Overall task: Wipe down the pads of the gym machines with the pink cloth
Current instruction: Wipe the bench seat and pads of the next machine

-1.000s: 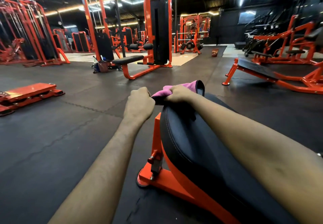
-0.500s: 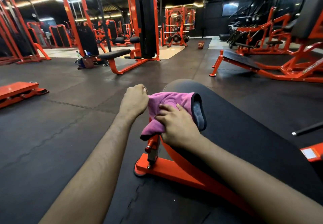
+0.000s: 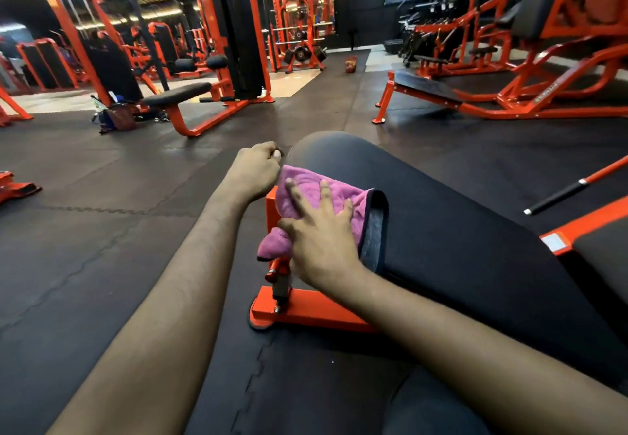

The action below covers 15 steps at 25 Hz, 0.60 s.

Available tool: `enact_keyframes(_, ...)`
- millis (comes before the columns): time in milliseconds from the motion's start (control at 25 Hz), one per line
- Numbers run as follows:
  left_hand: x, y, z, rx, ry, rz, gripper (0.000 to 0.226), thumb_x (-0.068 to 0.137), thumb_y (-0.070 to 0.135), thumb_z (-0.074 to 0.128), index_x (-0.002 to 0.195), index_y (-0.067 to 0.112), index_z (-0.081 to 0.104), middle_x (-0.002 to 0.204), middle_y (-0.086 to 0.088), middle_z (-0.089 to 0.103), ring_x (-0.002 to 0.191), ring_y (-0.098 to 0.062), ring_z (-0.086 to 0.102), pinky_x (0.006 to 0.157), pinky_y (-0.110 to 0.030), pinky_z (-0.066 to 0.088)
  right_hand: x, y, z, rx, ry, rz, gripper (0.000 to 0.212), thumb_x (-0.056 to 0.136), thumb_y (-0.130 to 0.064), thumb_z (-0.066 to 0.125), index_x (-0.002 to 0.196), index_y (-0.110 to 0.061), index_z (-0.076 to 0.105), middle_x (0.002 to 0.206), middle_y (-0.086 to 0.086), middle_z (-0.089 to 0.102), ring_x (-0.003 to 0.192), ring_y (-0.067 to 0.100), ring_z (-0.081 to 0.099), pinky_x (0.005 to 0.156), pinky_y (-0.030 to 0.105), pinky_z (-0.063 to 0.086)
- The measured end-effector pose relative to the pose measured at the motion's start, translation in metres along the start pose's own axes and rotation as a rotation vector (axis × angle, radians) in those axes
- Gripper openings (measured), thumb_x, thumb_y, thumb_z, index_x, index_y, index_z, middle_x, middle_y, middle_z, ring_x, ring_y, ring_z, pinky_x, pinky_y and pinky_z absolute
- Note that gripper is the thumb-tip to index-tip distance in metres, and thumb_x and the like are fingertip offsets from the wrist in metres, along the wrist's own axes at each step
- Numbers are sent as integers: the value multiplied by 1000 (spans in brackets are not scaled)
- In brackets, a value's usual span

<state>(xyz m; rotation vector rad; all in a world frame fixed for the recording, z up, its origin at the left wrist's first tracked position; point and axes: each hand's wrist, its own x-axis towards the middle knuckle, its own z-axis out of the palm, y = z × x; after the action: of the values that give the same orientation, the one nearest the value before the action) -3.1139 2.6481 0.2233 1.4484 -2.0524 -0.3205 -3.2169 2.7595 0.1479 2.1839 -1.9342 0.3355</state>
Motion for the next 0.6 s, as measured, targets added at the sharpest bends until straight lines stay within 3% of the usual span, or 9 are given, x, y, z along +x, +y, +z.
enact_keyframes(120, 4, 16, 24, 85, -95, 115, 34, 102, 14, 44, 128, 11, 65, 143, -13, 55, 135, -26, 46, 109, -26, 31, -53, 19, 32, 96, 356, -18, 62, 72, -29, 64, 134, -34, 61, 166, -1, 26, 148, 48, 24, 107, 68, 31)
enact_keyframes(200, 8, 20, 40, 146, -90, 145, 33, 101, 16, 44, 126, 15, 65, 144, -12, 53, 135, -30, 44, 112, -31, 29, -84, 41, 59, 100, 519, -25, 54, 80, -25, 63, 133, -35, 63, 163, 1, 33, 147, 45, 32, 108, 64, 33)
enact_keyframes(360, 13, 20, 50, 215, -73, 99, 33, 99, 21, 42, 125, 23, 62, 140, -10, 49, 128, -36, 41, 109, -40, 34, -144, 94, 98, 103, 587, 43, 58, 80, -29, 74, 136, -39, 62, 163, 3, 33, 148, 40, 31, 104, 69, 31)
enact_keyframes(480, 10, 24, 56, 301, -61, 110, 34, 96, 18, 43, 126, 19, 58, 140, -13, 49, 128, -37, 41, 108, -44, 35, -134, 62, 97, 134, 567, 217, 78, 74, -33, 75, 146, -48, 48, 168, 1, 22, 153, 36, 18, 113, 68, 16)
enact_keyframes(600, 6, 41, 72, 442, -73, 178, 38, 89, 12, 45, 122, 20, 63, 142, -7, 53, 138, -29, 35, 117, -52, 20, -103, 36, 94, 64, 635, 257, 77, 81, -45, 74, 148, -54, 37, 165, 3, 29, 149, 39, 28, 106, 64, 20)
